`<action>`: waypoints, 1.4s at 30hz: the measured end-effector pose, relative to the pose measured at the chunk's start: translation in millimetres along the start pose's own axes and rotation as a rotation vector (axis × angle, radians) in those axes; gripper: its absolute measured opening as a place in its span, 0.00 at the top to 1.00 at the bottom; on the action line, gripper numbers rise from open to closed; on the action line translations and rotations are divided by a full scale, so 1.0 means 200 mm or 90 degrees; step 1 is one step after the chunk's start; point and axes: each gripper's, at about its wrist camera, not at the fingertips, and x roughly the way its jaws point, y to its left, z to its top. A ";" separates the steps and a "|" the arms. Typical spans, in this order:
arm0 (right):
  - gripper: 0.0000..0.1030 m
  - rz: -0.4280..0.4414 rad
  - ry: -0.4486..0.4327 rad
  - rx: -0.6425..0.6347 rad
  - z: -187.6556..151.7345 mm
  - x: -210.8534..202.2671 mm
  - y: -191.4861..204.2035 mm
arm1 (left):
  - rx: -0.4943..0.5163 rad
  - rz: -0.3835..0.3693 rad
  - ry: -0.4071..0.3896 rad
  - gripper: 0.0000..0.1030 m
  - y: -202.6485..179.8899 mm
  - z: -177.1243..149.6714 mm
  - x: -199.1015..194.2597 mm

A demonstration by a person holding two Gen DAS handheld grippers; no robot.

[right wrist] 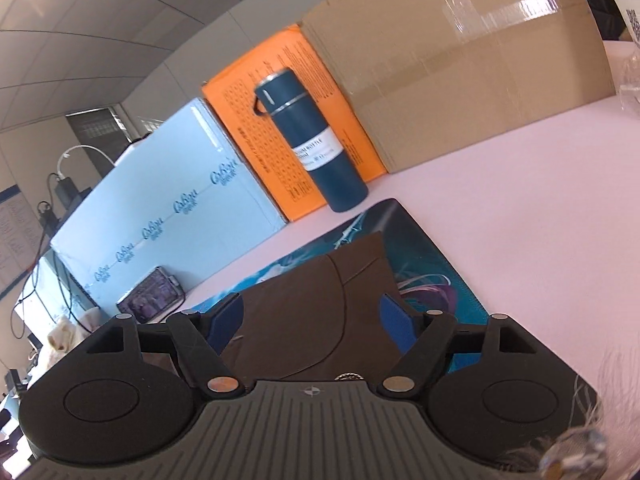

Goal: Fold clothes
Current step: 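Pull the jacket edge with both tools to spread it flat on the mat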

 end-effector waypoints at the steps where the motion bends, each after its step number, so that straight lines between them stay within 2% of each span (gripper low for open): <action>1: 0.28 0.000 0.015 0.007 0.00 0.05 -0.01 | -0.001 0.021 0.010 0.15 -0.01 0.04 0.07; 4: 0.34 -0.002 0.058 0.008 -0.01 0.15 0.00 | 0.044 0.045 0.064 0.15 -0.08 0.12 0.30; 7: 0.65 -0.026 0.080 -0.030 -0.04 0.18 0.04 | 0.113 0.065 0.109 0.15 -0.16 0.15 0.53; 10: 0.77 -0.039 0.103 -0.059 -0.06 0.19 0.08 | 0.174 0.073 0.187 0.15 -0.22 0.14 0.77; 14: 0.82 -0.023 0.125 -0.089 -0.10 0.17 0.11 | 0.218 0.038 0.327 0.15 -0.26 0.04 1.04; 16: 0.82 -0.001 0.144 -0.101 -0.12 0.16 0.13 | 0.251 0.030 0.385 0.17 -0.29 -0.05 1.13; 17: 0.82 0.002 0.148 -0.112 -0.12 0.15 0.15 | 0.266 0.025 0.402 0.21 -0.30 -0.08 1.15; 18: 0.82 0.001 0.151 -0.124 -0.13 0.14 0.17 | 0.294 0.016 0.400 0.31 -0.32 -0.11 1.14; 19: 0.81 -0.001 0.152 -0.132 -0.13 0.13 0.18 | 0.321 0.006 0.397 0.55 -0.34 -0.14 1.14; 21: 0.77 -0.011 0.147 -0.141 -0.12 0.13 0.20 | 0.351 -0.029 0.392 0.81 -0.37 -0.16 1.11; 22: 0.68 -0.022 0.140 -0.146 -0.11 0.13 0.20 | 0.369 -0.026 0.381 0.89 -0.38 -0.16 1.10; 24: 0.64 -0.038 0.129 -0.155 -0.11 0.15 0.21 | 0.390 -0.017 0.364 0.89 -0.39 -0.17 1.09; 27: 0.56 -0.026 0.120 -0.171 -0.14 0.20 0.23 | 0.392 0.016 0.334 0.90 -0.37 -0.17 1.13; 33: 0.54 -0.021 0.131 -0.195 -0.11 0.36 0.32 | 0.352 0.067 0.288 0.90 -0.31 -0.13 1.26; 39: 0.54 -0.015 0.137 -0.187 -0.05 0.51 0.35 | 0.375 0.125 0.276 0.89 -0.27 -0.08 1.38; 40: 0.51 -0.018 0.136 -0.183 -0.04 0.51 0.36 | 0.386 0.130 0.278 0.84 -0.27 -0.08 1.38; 42: 0.41 -0.021 0.129 -0.168 -0.03 0.48 0.35 | 0.406 0.133 0.278 0.81 -0.28 -0.07 1.34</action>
